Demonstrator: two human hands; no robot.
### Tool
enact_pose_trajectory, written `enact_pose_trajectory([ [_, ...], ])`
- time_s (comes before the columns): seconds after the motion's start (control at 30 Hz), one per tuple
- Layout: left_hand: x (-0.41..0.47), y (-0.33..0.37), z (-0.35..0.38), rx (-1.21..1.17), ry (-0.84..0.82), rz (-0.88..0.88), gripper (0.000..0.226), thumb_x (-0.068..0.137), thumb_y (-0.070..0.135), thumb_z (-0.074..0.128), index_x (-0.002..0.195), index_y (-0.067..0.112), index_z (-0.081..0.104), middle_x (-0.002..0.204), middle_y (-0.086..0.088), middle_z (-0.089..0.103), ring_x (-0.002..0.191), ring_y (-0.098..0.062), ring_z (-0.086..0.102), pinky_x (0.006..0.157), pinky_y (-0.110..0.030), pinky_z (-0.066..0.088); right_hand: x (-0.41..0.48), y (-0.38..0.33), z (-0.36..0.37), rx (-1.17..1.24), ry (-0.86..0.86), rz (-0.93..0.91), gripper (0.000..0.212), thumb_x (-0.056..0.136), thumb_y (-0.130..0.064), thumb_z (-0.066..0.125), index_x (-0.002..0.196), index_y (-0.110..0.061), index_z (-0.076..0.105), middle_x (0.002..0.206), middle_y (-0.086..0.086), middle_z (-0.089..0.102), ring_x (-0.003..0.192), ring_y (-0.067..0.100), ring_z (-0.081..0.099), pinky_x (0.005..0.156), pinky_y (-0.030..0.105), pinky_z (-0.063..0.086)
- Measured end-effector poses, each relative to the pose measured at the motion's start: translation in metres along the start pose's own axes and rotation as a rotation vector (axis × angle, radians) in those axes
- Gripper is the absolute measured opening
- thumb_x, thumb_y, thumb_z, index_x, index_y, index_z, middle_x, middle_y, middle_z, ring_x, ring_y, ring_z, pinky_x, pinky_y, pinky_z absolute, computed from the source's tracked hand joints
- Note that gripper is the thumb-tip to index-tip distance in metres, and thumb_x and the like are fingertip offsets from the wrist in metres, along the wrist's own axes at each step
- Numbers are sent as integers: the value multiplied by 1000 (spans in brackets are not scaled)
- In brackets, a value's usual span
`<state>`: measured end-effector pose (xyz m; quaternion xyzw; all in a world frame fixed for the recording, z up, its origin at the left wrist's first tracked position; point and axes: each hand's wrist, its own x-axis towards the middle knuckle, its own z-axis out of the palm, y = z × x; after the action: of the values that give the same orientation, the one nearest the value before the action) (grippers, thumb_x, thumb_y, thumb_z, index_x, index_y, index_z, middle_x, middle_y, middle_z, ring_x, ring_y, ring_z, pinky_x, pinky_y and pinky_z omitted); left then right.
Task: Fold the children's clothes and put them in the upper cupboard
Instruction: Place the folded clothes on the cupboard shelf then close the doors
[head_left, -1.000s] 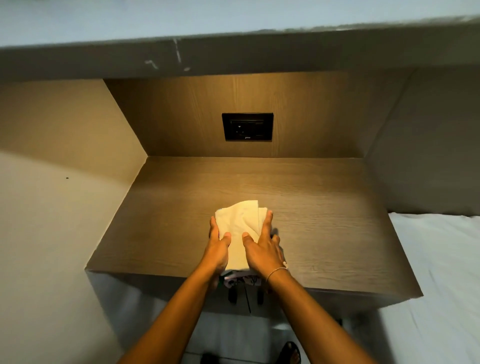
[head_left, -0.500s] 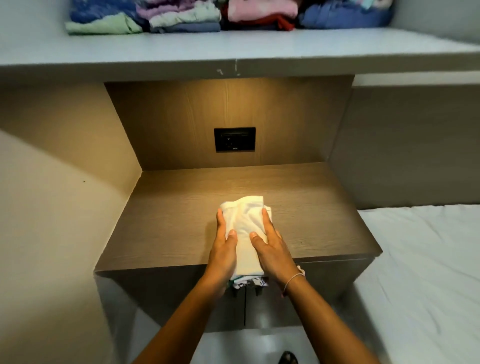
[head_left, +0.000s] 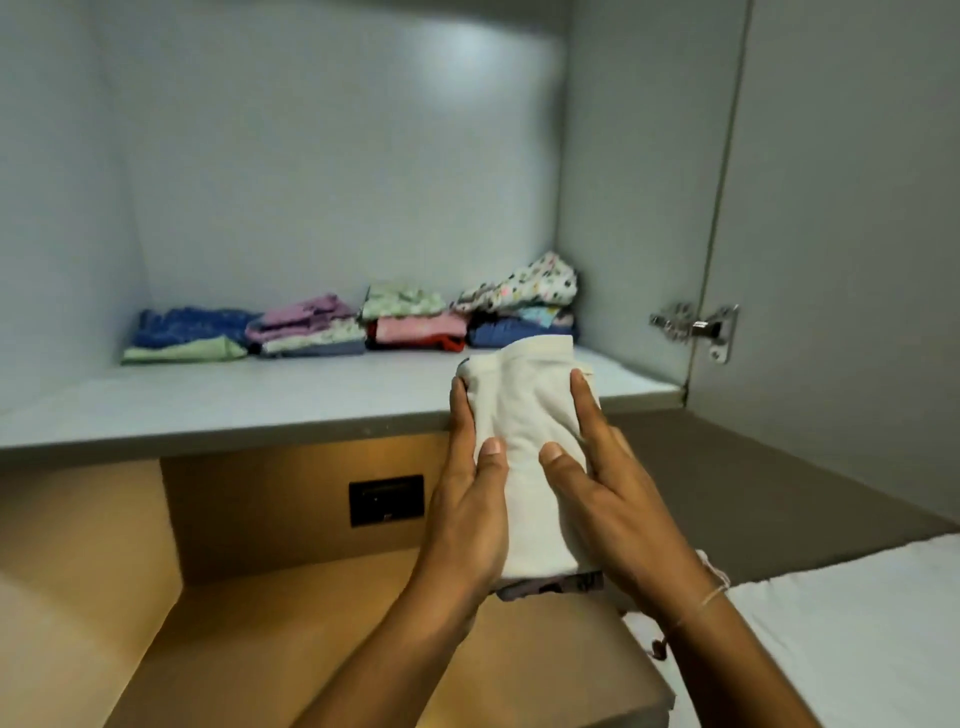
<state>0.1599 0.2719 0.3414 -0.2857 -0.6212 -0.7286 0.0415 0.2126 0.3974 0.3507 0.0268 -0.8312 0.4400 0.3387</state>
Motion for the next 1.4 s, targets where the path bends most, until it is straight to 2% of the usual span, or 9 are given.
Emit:
enact_pose_trajectory([
  [0.17, 75, 20, 31, 83, -27, 1, 54, 106, 32, 30, 139, 65, 3, 140, 31, 21, 126, 4, 31, 88, -8, 29, 74, -2, -33, -33, 28, 28, 64, 95, -41, 50, 146, -55, 13, 153, -14, 32, 143, 9, 27, 112, 30, 26],
  [0.3, 140, 32, 50, 94, 3, -109, 56, 106, 29, 30, 146, 58, 4, 155, 7, 31, 124, -19, 50, 103, -35, 44, 148, 9, -48, -116, 3, 92, 68, 91, -35, 51, 148, -48, 18, 153, -2, 38, 136, 19, 41, 112, 40, 35],
  [0.47, 219, 25, 78, -62, -33, -326, 59, 103, 20, 30, 149, 51, 8, 137, -9, 55, 80, -26, 71, 54, -33, 56, 240, 29, -66, -311, -99, 210, 71, 89, -30, 53, 151, -35, 19, 145, 8, 48, 121, 30, 54, 104, 40, 42],
  [0.63, 269, -3, 95, 32, -55, -485, 46, 100, 16, 34, 147, 20, 37, 98, -13, 70, 62, -21, 68, 46, -28, 53, 297, 56, -69, -711, -286, 322, 60, 91, -32, 54, 145, -18, 31, 148, 9, 42, 131, 30, 44, 108, 36, 34],
  [0.87, 296, -21, 66, 801, -142, -240, 27, 85, 26, 49, 102, 12, 65, 97, -7, 69, 80, -22, 64, 61, -27, 51, 296, 73, -55, -1059, -441, 255, 39, 100, -25, 48, 135, -8, 48, 142, 14, 50, 127, 29, 49, 93, 27, 37],
  [0.93, 297, -20, 46, 1174, -184, -50, 28, 88, 33, 46, 102, 17, 64, 105, -3, 68, 83, -20, 59, 70, -30, 49, 294, 72, -56, -1102, -348, 239, 36, 97, -29, 50, 127, -11, 56, 135, 13, 57, 120, 30, 55, 92, 33, 44],
  [1.03, 293, -31, 18, 1455, -416, -60, 50, 97, 49, 35, 135, 19, 51, 145, -8, 49, 126, -29, 49, 104, -40, 41, 295, 64, -54, -1140, -87, 160, 38, 93, -37, 48, 124, -16, 58, 128, 10, 61, 114, 32, 58, 89, 41, 47],
  [1.17, 282, -50, 3, 1406, -620, -278, 73, 99, 61, 14, 156, 16, 7, 164, -6, 0, 150, -26, -2, 121, -45, 4, 297, 61, -39, -979, -229, 6, 49, 94, -46, 39, 138, -25, 46, 142, 9, 50, 128, 31, 47, 104, 44, 40],
  [1.4, 281, -54, 1, 1406, -550, -242, 67, 102, 53, 15, 156, 14, 7, 164, -6, -3, 150, -25, -6, 121, -43, 3, 286, 93, -30, -983, -478, 205, 46, 101, -28, 30, 143, -11, 38, 152, 15, 33, 134, 35, 36, 108, 41, 28],
])
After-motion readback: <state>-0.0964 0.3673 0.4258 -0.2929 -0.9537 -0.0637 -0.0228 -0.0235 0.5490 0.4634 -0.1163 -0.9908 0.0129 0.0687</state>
